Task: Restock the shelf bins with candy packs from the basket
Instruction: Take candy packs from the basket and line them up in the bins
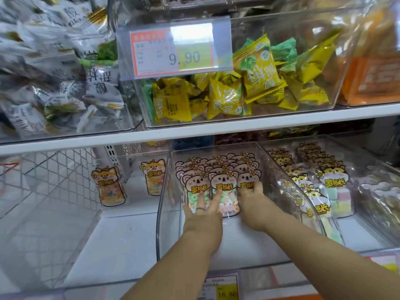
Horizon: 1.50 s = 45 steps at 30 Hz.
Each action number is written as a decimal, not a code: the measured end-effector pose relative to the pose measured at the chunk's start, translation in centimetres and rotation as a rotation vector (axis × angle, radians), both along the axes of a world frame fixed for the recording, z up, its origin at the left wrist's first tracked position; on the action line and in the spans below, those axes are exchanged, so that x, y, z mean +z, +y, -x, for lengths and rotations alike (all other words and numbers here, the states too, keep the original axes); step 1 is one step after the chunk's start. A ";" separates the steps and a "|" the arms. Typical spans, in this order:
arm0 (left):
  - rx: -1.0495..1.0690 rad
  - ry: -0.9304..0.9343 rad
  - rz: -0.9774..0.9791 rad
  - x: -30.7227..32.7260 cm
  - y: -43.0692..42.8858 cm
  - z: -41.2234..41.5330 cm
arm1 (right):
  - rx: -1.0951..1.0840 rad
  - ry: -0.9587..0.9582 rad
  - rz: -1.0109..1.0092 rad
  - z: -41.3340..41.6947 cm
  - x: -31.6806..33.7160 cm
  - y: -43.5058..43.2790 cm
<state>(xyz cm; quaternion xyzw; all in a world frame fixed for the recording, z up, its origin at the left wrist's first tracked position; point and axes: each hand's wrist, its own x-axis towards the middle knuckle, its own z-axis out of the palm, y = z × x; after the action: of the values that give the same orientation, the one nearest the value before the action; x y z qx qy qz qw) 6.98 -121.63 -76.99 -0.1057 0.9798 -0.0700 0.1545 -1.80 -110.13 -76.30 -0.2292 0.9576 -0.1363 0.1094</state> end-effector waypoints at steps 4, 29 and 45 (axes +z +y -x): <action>0.023 0.046 -0.068 1.1 0.1 -0.6 | 0.064 -0.029 0.071 -1.0 1.1 1.7; 0.133 -0.151 -0.492 -16.5 4.6 -31.9 | 0.396 -0.497 -0.291 -27.0 -16.7 14.3; 0.091 -0.327 -0.363 -19.8 3.6 -32.5 | -0.274 -0.680 0.249 -26.0 -22.2 11.2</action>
<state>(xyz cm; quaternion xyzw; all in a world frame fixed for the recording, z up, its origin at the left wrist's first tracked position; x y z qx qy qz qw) 39.48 -117.98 -96.81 -0.1074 0.9325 0.0980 0.3305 24.21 -98.94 -98.47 -0.0525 0.8644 -0.3332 0.3728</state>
